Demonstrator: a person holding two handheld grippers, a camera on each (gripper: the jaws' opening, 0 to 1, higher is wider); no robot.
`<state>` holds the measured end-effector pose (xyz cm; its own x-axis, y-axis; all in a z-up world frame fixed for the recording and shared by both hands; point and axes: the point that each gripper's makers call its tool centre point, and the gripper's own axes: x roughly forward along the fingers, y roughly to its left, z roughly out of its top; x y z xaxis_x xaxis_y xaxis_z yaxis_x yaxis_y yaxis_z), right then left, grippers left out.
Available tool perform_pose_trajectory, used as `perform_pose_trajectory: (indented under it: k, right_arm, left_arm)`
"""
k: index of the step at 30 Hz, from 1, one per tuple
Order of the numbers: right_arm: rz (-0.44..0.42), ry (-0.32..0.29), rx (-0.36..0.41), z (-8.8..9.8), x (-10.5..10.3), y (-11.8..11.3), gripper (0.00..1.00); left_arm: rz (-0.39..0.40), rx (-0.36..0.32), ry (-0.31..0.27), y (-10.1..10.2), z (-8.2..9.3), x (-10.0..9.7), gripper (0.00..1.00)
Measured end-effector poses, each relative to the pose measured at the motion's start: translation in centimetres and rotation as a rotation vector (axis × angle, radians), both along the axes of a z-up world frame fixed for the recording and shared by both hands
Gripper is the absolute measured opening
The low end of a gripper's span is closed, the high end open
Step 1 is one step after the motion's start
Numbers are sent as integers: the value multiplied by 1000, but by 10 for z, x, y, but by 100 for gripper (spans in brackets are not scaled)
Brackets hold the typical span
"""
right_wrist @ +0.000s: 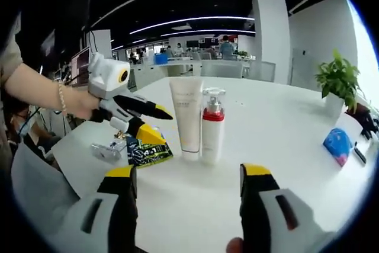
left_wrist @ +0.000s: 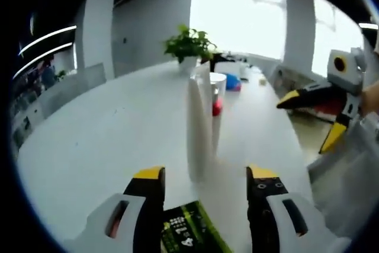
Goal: Arrange the skincare products in the storage area until every visible bottle or jar stands upright without overlapping.
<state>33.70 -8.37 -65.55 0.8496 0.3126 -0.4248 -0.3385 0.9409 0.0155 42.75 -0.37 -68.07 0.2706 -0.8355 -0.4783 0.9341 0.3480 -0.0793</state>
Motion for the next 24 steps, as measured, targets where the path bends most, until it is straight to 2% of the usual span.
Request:
perform_pose_trajectory:
  k: [9, 13, 16, 21, 24]
  right_arm:
    - [29, -9, 11, 7, -11, 10, 74]
    - [30, -11, 22, 7, -15, 12, 75]
    - [31, -7, 22, 8, -18, 12, 76]
    - [41, -8, 28, 10, -23, 14, 76]
    - [48, -4, 28, 10, -27, 16, 77]
  left_arm:
    - [179, -24, 79, 43, 6, -15, 65]
    - [226, -27, 105, 60, 8, -24, 69]
    - [271, -17, 128, 75, 8, -34, 69]
    - [372, -51, 167, 103, 8, -55, 73]
    - [409, -44, 172, 118, 6, -67, 76]
